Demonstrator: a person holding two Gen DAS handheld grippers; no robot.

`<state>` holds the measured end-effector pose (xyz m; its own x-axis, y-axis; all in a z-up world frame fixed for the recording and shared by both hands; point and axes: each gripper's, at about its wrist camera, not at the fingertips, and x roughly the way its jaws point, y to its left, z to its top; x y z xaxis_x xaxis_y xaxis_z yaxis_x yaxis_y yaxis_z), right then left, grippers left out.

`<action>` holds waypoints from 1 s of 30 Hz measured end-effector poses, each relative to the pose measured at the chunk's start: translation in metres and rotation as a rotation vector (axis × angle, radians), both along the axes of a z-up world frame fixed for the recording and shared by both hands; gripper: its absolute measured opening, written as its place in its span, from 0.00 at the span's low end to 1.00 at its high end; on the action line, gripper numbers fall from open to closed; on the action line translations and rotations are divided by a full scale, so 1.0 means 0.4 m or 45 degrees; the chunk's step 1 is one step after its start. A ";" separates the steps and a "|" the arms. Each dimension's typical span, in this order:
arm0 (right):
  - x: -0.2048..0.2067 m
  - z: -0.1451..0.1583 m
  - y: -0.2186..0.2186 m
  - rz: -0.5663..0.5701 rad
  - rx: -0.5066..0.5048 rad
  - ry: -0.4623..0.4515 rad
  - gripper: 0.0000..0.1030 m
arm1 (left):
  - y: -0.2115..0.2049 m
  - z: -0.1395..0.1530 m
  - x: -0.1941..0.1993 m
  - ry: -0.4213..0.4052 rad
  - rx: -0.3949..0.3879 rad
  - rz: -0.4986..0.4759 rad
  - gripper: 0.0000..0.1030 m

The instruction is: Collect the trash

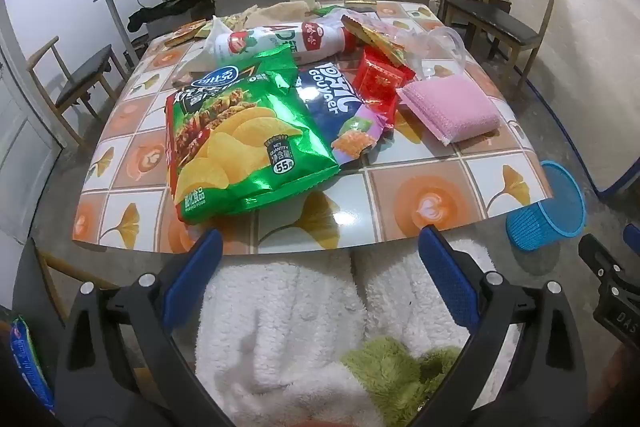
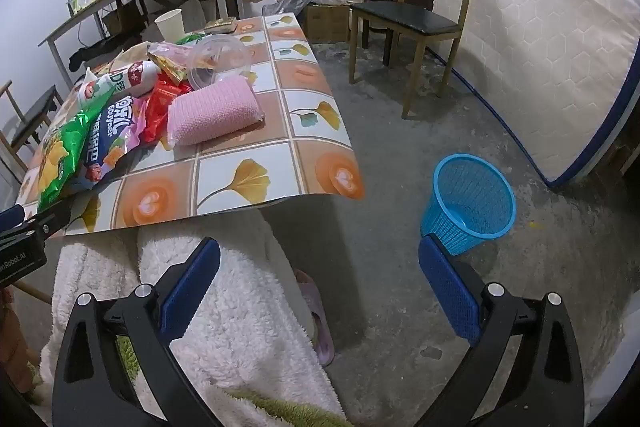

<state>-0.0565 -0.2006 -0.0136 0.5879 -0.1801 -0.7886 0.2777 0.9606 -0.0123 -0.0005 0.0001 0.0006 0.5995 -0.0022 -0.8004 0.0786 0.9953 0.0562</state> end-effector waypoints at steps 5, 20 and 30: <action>0.002 0.003 0.000 0.000 0.006 0.001 0.94 | -0.001 -0.003 0.004 0.016 0.009 0.001 0.92; 0.010 0.008 0.005 0.000 0.000 -0.001 0.94 | 0.020 -0.003 0.008 0.013 -0.001 0.004 0.92; 0.011 0.009 0.007 0.000 -0.004 0.001 0.94 | 0.023 -0.012 0.017 0.029 -0.008 0.015 0.92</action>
